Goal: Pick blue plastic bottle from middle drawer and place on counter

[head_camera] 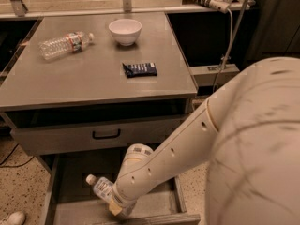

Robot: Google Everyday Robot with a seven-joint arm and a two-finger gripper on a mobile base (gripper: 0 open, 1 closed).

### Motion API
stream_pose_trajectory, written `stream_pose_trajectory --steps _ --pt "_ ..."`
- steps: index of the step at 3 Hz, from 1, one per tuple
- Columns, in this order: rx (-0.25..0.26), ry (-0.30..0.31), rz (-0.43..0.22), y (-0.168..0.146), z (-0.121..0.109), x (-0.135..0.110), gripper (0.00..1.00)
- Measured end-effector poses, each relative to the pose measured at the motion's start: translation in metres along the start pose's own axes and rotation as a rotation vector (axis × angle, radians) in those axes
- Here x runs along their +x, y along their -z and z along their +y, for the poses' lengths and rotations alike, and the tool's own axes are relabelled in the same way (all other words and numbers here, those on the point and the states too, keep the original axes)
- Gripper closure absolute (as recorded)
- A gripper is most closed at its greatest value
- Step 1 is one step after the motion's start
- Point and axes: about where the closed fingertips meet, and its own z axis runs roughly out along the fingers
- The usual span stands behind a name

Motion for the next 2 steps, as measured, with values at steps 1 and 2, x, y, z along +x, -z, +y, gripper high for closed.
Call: stream_pose_trajectory --steps 1,2 --pt "0.018 0.009 -0.029 0.0132 -0.0014 -0.0084 1.0" --pt "0.018 0.009 -0.027 0.0127 -0.0013 -0.008 1.0"
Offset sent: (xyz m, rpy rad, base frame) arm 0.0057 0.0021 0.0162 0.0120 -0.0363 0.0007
